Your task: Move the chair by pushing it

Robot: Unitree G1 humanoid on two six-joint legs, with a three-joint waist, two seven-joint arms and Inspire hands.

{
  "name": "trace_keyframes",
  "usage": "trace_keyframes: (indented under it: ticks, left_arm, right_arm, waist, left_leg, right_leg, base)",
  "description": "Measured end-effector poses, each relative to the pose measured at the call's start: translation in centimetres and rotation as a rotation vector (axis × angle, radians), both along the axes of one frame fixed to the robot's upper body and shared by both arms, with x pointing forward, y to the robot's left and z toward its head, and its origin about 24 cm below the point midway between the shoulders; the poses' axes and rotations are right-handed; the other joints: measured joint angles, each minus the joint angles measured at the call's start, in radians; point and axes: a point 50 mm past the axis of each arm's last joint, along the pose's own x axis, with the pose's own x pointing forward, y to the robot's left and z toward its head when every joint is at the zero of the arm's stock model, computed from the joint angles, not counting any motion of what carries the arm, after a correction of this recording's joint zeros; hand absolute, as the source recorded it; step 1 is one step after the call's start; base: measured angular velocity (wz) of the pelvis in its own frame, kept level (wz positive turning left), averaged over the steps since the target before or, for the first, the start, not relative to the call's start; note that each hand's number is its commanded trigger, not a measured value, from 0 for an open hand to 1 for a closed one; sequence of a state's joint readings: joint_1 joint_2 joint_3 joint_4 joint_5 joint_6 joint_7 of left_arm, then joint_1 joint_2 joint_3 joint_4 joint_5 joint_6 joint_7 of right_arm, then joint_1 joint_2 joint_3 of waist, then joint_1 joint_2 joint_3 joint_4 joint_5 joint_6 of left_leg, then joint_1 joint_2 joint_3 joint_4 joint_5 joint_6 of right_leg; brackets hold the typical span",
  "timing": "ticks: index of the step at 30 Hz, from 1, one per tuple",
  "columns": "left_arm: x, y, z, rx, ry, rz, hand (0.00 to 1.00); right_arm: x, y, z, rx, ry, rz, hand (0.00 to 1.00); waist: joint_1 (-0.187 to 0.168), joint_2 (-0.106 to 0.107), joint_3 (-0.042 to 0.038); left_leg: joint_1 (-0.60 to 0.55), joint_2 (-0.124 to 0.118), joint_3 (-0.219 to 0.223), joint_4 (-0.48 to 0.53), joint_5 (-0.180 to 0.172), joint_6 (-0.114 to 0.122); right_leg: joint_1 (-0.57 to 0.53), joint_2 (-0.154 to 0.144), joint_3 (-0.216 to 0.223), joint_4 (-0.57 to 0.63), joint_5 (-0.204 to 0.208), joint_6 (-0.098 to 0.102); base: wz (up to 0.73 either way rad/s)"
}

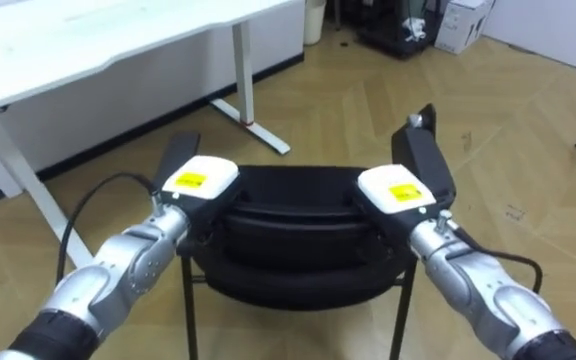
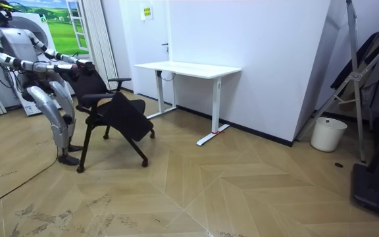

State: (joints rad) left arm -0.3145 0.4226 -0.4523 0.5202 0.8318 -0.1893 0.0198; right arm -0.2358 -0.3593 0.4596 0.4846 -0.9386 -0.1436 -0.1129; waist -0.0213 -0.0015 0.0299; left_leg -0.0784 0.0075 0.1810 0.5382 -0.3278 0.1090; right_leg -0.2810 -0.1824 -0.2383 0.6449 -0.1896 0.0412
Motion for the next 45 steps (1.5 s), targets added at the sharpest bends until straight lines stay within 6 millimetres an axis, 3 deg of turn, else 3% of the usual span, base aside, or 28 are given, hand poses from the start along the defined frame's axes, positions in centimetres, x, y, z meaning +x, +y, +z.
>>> trace_keyframes:
  ticks: [2,5,7,8,10,12,13,14,15,16,17,18,19,20,21,22,24,27,28,31,32,33,34,35,37,40,44,45]
  left_arm:
    - [0.1,0.0,0.1,-0.004,-0.007,0.002,1.00]
    - [0.2,0.2,0.0,-0.002,-0.005,0.015,1.00]
    - [0.7,0.3,0.5,-0.005,-0.027,0.025,1.00]
    - [0.9,0.3,0.7,-0.005,-0.034,0.027,1.00]
    - [1.5,0.6,1.4,0.000,-0.058,0.032,1.00]
    - [1.9,0.4,1.9,-0.003,-0.075,0.029,1.00]
    - [2.1,0.4,2.1,-0.001,-0.083,0.032,1.00]
    - [2.1,0.5,2.1,0.001,-0.081,0.035,1.00]
    - [1.9,0.4,1.8,-0.002,-0.071,0.038,1.00]
    - [1.7,0.3,1.2,-0.006,-0.051,0.042,1.00]
    - [1.6,0.2,1.0,-0.009,-0.044,0.043,1.00]
    - [1.3,0.3,0.6,-0.010,-0.031,0.046,1.00]
    - [1.1,0.2,0.4,-0.017,-0.027,0.048,1.00]
    - [1.1,0.1,0.4,-0.020,-0.026,0.047,1.00]
    - [1.1,-0.2,0.3,-0.026,-0.030,0.050,1.00]
    - [1.0,-0.5,0.1,-0.033,-0.030,0.056,1.00]
    - [0.9,-0.6,0.0,-0.035,-0.034,0.057,1.00]
    - [0.8,-0.8,0.0,-0.037,-0.047,0.053,1.00]
    - [0.9,-1.0,0.2,-0.037,-0.055,0.049,1.00]
    - [1.2,-1.5,0.6,-0.033,-0.067,0.033,1.00]
    - [1.3,-1.6,0.7,-0.033,-0.072,0.030,1.00]
    - [1.4,-1.7,1.1,-0.033,-0.081,0.024,1.00]
    - [1.6,-1.7,1.4,-0.026,-0.093,0.019,1.00]
    - [1.7,-1.8,1.6,-0.025,-0.096,0.017,1.00]
    - [2.2,-1.8,2.1,-0.005,-0.107,0.014,1.00]
    - [2.2,-1.7,2.3,-0.001,-0.122,0.025,1.00]
    - [2.5,-1.5,2.8,-0.008,-0.142,0.037,1.00]
    - [2.5,-1.5,2.8,-0.010,-0.143,0.046,1.00]
  right_arm:
    - [0.0,0.0,0.1,-0.001,-0.009,0.000,1.00]
    - [0.5,0.0,0.2,-0.005,-0.012,0.007,1.00]
    - [1.4,0.4,0.7,-0.009,-0.024,0.012,1.00]
    - [1.6,0.4,0.9,-0.010,-0.029,0.012,1.00]
    - [2.4,0.6,1.6,-0.011,-0.048,0.017,1.00]
    - [2.9,0.7,1.9,-0.003,-0.055,0.014,1.00]
    - [3.1,0.7,2.1,-0.005,-0.058,0.013,1.00]
    - [3.1,0.7,2.1,-0.006,-0.055,0.013,1.00]
    - [3.0,0.6,1.9,-0.009,-0.044,0.014,1.00]
    - [2.8,0.5,1.5,-0.011,-0.029,0.013,1.00]
    - [2.7,0.4,1.4,-0.013,-0.022,0.014,1.00]
    - [2.5,0.2,1.2,-0.016,-0.012,0.017,1.00]
    - [2.5,0.2,1.1,-0.018,-0.012,0.023,1.00]
    - [2.5,0.1,1.2,-0.020,-0.013,0.022,1.00]
    - [2.5,-0.2,1.2,-0.026,-0.017,0.020,1.00]
    - [2.5,-0.3,1.2,-0.031,-0.017,0.016,1.00]
    - [2.4,-0.5,1.1,-0.035,-0.018,0.013,1.00]
    - [2.3,-0.7,1.1,-0.031,-0.031,0.009,1.00]
    - [2.3,-0.8,1.1,-0.033,-0.037,0.009,1.00]
    - [2.2,-1.2,1.4,-0.032,-0.045,0.001,1.00]
    - [2.2,-1.2,1.5,-0.027,-0.047,0.000,1.00]
    - [2.1,-1.3,1.6,-0.017,-0.055,-0.007,1.00]
    - [2.2,-1.2,1.8,-0.013,-0.063,-0.013,1.00]
    - [2.2,-1.1,1.8,-0.010,-0.065,-0.014,1.00]
    - [2.3,-0.9,2.1,-0.007,-0.072,-0.023,1.00]
    - [2.4,-0.6,2.2,-0.007,-0.081,-0.028,1.00]
    - [3.0,-0.3,3.1,-0.014,-0.111,-0.029,1.00]
    - [3.2,-0.1,3.3,-0.021,-0.117,-0.030,1.00]
  waist:
    - [-0.002,-0.005,-0.0041]
    - [0.004,-0.006,-0.0113]
    - [0.015,-0.006,-0.0092]
    - [0.019,-0.007,-0.0082]
    - [0.026,-0.007,-0.0021]
    - [0.029,-0.012,0.0022]
    - [0.029,-0.018,0.0048]
    - [0.029,-0.019,0.0055]
    - [0.032,-0.018,0.0068]
    - [0.033,-0.020,0.0085]
    - [0.033,-0.028,0.0135]
    - [0.033,-0.027,0.0135]
    - [0.038,-0.030,0.0132]
    - [0.039,-0.032,0.0133]
    - [0.039,-0.032,0.0148]
    - [0.045,-0.031,0.0150]
    - [0.040,-0.032,0.0155]
    - [0.023,-0.031,0.0151]
    - [0.012,-0.029,0.0140]
    - [-0.004,-0.024,0.0089]
    - [-0.004,-0.023,0.0074]
    - [-0.004,-0.022,0.0027]
    - [-0.004,-0.028,-0.0030]
    - [-0.003,-0.037,-0.0043]
    - [-0.003,-0.058,-0.0041]
    - [0.002,-0.074,-0.0052]
    - [0.028,-0.090,-0.0076]
    - [0.036,-0.090,-0.0074]
  left_leg:
    - [0.010,0.000,-0.010,-0.001,-0.013,-0.013]
    - [0.040,0.021,-0.027,0.007,-0.039,-0.049]
    - [0.050,0.053,-0.027,0.013,-0.059,-0.081]
    - [0.050,0.059,-0.029,0.017,-0.066,-0.089]
    - [0.049,0.095,-0.036,0.046,-0.091,-0.123]
    - [0.024,0.122,-0.027,0.150,-0.090,-0.140]
    - [-0.034,0.147,-0.031,0.285,-0.053,-0.141]
    - [-0.062,0.161,-0.033,0.355,-0.021,-0.141]
    - [-0.123,0.187,-0.042,0.479,0.073,-0.138]
    - [-0.165,0.195,-0.061,0.573,0.184,-0.136]
    - [-0.187,0.197,-0.074,0.614,0.250,-0.132]
    - [-0.223,0.196,-0.097,0.670,0.370,-0.140]
    - [-0.248,0.189,-0.109,0.694,0.433,-0.133]
    - [-0.261,0.185,-0.107,0.696,0.429,-0.132]
    - [-0.292,0.175,-0.101,0.689,0.402,-0.115]
    - [-0.314,0.161,-0.094,0.656,0.343,-0.118]
    - [-0.326,0.146,-0.075,0.542,0.293,-0.123]
    - [-0.325,0.113,-0.053,0.280,0.283,-0.125]
    - [-0.318,0.110,-0.035,0.187,0.285,-0.126]
    - [-0.284,0.108,0.019,0.039,0.289,-0.125]
    - [-0.278,0.103,0.024,0.029,0.290,-0.125]
    - [-0.272,0.098,0.027,0.010,0.278,-0.101]
    - [-0.269,0.081,0.035,0.006,0.275,-0.092]
    - [-0.265,0.071,0.038,0.001,0.277,-0.088]
    - [-0.253,0.044,0.044,-0.024,0.268,-0.056]
    - [-0.228,0.025,0.077,-0.038,0.241,-0.024]
    - [-0.222,-0.008,0.095,-0.042,0.206,-0.023]
    - [-0.224,-0.013,0.095,-0.028,0.188,-0.023]
  right_leg:
    - [0.032,0.015,-0.011,-0.123,0.032,-0.010]
    - [0.074,0.052,-0.009,-0.161,0.072,-0.054]
    - [0.075,0.070,-0.036,-0.134,0.038,-0.086]
    - [0.072,0.074,-0.039,-0.123,0.026,-0.090]
    - [0.068,0.104,-0.043,-0.085,-0.028,-0.111]
    - [0.074,0.116,-0.056,-0.053,-0.068,-0.131]
    - [0.080,0.117,-0.068,-0.025,-0.089,-0.140]
    - [0.088,0.118,-0.072,-0.014,-0.103,-0.144]
    - [0.114,0.121,-0.078,-0.002,-0.130,-0.151]
    - [0.147,0.125,-0.083,-0.003,-0.150,-0.154]
    - [0.163,0.126,-0.085,-0.003,-0.161,-0.155]
    - [0.187,0.129,-0.087,-0.003,-0.180,-0.159]
    - [0.205,0.126,-0.089,-0.004,-0.193,-0.163]
    - [0.211,0.123,-0.094,-0.004,-0.199,-0.165]
    - [0.226,0.113,-0.110,-0.004,-0.207,-0.168]
    - [0.240,0.110,-0.117,-0.009,-0.213,-0.169]
    - [0.268,0.112,-0.129,-0.032,-0.217,-0.168]
    - [0.303,0.115,-0.160,-0.073,-0.223,-0.157]
    - [0.319,0.116,-0.184,-0.086,-0.226,-0.152]
    - [0.337,0.116,-0.206,-0.091,-0.247,-0.130]
    - [0.337,0.115,-0.207,-0.091,-0.253,-0.125]
    - [0.335,0.112,-0.207,-0.091,-0.261,-0.115]
    - [0.335,0.100,-0.204,-0.094,-0.267,-0.104]
    - [0.336,0.093,-0.202,-0.096,-0.269,-0.099]
    - [0.354,0.075,-0.205,-0.115,-0.272,-0.080]
    - [0.382,0.057,-0.217,-0.148,-0.278,-0.059]
    - [0.376,0.006,-0.254,-0.080,-0.294,-0.031]
    - [0.350,-0.030,-0.298,0.016,-0.289,-0.025]
  base:
    - [0.23]
    - [0.08]
    - [-0.11]
    - [0.00]
    - [0.06]
    - [0.21]
    - [0.24]
    - [0.17]
    - [0.15]
    - [0.15]
    - [0.17]
    - [0.09]
    - [0.08]
    - [0.11]
    - [0.12]
    - [0.09]
    - [0.14]
    - [0.28]
    - [0.34]
    - [0.27]
    - [0.04]
    - [0.00]
    - [0.00]
    - [0.00]
    - [0.07]
    - [0.03]
    - [0.00]
    - [0.06]
